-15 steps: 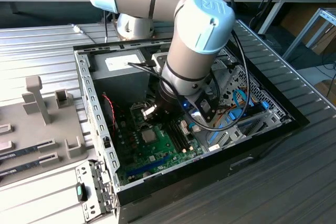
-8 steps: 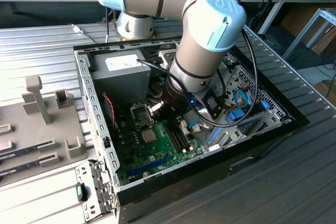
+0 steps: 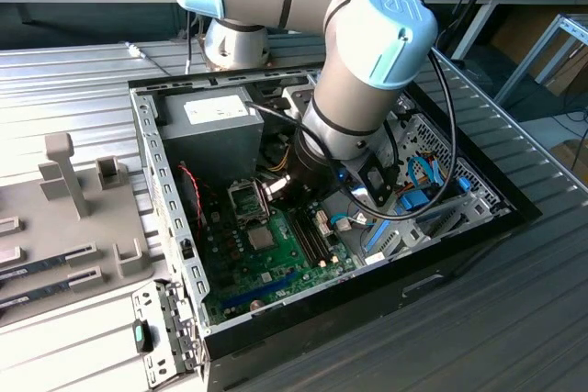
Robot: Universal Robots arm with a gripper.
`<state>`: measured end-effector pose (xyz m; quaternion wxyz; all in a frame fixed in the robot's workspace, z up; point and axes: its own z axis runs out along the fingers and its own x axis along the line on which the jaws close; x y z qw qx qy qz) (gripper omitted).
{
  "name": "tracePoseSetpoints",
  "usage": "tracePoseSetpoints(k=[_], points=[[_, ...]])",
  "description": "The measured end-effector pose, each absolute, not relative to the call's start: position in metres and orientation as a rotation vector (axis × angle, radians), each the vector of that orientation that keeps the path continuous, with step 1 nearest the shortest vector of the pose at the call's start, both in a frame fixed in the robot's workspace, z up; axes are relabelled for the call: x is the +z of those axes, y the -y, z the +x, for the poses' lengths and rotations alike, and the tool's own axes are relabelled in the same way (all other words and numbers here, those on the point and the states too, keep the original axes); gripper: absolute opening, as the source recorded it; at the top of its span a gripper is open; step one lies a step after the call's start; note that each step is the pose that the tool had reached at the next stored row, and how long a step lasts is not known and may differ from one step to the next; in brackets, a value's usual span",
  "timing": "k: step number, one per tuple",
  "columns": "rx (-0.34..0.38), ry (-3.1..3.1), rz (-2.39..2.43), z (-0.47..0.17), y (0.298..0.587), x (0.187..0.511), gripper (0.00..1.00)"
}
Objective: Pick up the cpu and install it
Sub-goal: 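Place the cpu into insertion slot, then close the cpu cover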
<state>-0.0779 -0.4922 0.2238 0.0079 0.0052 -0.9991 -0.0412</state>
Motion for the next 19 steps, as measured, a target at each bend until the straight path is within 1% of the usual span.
tracePoseSetpoints(k=[9, 15, 17, 19], points=[[-0.129, 3.123, 0.016, -0.078, 0.492, 0.224, 0.11], [-0.134, 3.123, 0.016, -0.077, 0.473, 0.223, 0.11], [-0.152, 3.121, 0.017, -0.077, 0.469, 0.223, 0.11], [-0.200, 3.117, 0.017, -0.075, 0.468, 0.223, 0.11]])
